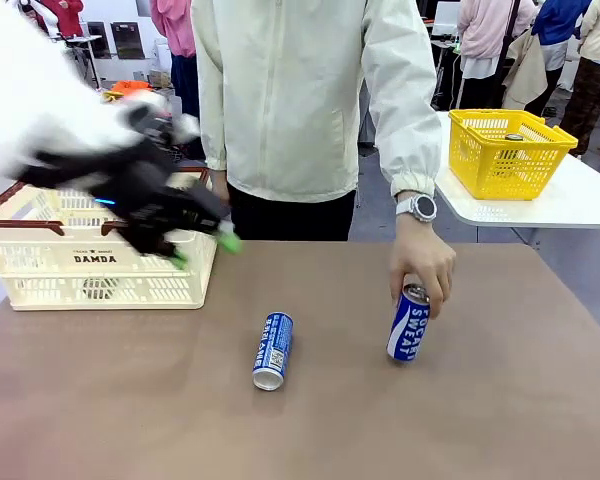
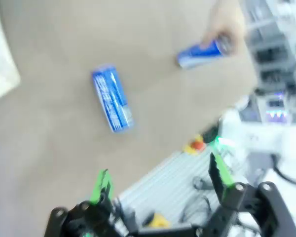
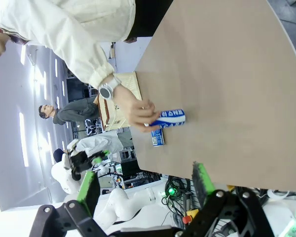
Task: Place the drinks into the Shopping basket.
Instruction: Pick up one drink and place it into the Shopping basket.
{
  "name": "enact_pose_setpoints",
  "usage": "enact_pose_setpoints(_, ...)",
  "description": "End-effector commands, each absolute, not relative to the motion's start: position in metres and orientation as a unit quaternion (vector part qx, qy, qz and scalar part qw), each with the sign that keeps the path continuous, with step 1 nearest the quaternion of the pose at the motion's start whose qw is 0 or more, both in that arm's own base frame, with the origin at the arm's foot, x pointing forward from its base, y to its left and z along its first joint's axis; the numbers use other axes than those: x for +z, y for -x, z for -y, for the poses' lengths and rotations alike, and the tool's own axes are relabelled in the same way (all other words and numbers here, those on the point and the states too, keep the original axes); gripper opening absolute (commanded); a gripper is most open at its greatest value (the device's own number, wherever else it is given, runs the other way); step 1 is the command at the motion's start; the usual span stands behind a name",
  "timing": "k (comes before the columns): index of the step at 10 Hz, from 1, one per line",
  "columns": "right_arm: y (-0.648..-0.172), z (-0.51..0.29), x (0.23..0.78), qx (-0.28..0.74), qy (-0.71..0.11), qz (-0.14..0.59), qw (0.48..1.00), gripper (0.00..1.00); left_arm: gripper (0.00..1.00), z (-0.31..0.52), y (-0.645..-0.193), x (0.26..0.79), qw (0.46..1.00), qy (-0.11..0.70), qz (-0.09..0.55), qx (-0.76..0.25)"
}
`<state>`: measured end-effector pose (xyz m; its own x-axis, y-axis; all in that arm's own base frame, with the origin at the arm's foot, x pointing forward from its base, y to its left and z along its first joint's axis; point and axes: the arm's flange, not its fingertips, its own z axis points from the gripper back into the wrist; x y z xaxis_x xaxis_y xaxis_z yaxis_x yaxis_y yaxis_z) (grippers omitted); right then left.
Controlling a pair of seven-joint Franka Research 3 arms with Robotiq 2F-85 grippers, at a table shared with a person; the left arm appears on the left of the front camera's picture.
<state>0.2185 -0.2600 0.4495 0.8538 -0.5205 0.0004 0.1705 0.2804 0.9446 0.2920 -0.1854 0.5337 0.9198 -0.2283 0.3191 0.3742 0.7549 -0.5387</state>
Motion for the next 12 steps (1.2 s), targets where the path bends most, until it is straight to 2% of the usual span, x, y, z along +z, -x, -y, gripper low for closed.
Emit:
enact_pose_setpoints(1,-0.216,0.262,0.451,-0.212,-0.559,0.159,0.786,1.0,1.0,0.066,-0.252,0.536,0.891,0.399,0.103,-0.189)
enact_pose_setpoints(2,-0.216,0.262,0.451,-0.212,-0.559,0.159,0.786,1.0,1.0,0.05,-0.248,0.526,0.882,0.426,0.123,-0.158)
enact_pose_setpoints(6,-0.216,0.262,0.451,-0.212,-0.559,0.159,0.786,1.0,1.0,0.084,-0.276,0.528,0.905,0.382,0.113,-0.147)
enact_pose_setpoints(8,-0.216,0.262,0.451,-0.212,-0.559,0.159,0.786,1.0,1.0,0.144,-0.306,0.52,0.934,0.315,0.06,-0.155)
enact_pose_setpoints(12,-0.216,0.262,0.451,-0.212,-0.559,0.159,0.786,1.0,1.0,0.281,-0.361,0.469,0.981,0.144,0.036,-0.128)
